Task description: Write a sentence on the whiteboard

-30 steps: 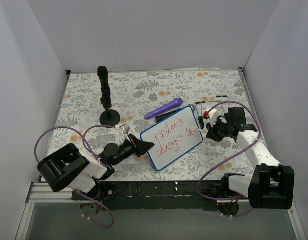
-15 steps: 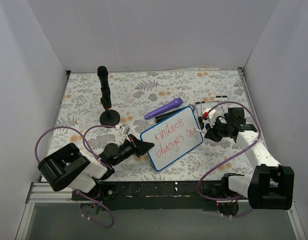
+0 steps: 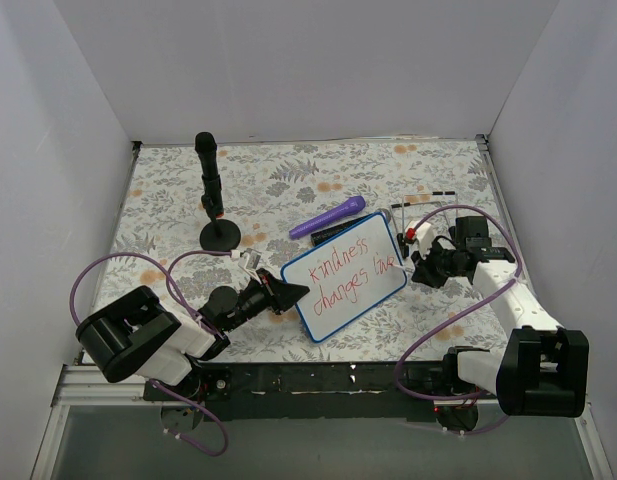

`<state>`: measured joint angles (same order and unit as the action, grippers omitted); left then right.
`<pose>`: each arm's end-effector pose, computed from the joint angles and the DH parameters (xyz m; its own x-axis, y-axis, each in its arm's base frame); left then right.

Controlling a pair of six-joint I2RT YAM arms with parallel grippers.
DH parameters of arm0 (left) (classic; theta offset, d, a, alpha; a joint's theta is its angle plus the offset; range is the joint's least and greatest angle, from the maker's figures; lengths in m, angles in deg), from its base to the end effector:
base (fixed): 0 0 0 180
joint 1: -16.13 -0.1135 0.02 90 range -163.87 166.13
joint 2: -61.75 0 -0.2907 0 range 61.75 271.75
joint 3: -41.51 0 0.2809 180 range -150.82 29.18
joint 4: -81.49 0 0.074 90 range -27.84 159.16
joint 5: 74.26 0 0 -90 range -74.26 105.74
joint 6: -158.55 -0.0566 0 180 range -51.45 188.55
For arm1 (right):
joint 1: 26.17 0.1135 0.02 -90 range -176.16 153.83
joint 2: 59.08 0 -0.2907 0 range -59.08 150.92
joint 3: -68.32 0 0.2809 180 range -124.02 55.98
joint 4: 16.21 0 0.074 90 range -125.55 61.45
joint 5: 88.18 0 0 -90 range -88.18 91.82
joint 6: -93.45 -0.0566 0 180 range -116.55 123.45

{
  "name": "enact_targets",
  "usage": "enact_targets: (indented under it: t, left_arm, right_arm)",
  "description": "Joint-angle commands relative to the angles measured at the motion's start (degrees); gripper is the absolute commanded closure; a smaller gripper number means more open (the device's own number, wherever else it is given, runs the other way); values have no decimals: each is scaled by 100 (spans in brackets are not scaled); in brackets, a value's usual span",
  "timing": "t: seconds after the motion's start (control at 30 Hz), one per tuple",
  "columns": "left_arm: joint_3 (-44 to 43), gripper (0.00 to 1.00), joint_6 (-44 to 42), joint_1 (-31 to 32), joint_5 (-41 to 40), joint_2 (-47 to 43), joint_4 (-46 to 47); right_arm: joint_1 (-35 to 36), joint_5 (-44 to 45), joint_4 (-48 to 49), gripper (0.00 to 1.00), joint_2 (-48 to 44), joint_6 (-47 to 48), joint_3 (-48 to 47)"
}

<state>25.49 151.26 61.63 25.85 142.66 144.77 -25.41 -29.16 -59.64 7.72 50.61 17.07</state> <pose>0.1492 -0.1660 0.1426 -0.8210 -0.5578 -0.1219 0.0852 0.0916 -0.9922 0.2388 0.0323 0.2004 -0.3798 -0.6337 -0.6739 -0.8164 0.5722 -0.0779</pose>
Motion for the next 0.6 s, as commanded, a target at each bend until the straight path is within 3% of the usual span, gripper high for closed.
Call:
enact_targets:
  t: [0.0, 0.57]
  left_arm:
    - [43, 100, -151, 12, 202, -31, 120]
    - [61, 100, -159, 3, 193, -4, 138]
  right_arm:
    - [-14, 171, -29, 99, 34, -13, -98]
    - [-14, 119, 296, 99, -511, -321, -248]
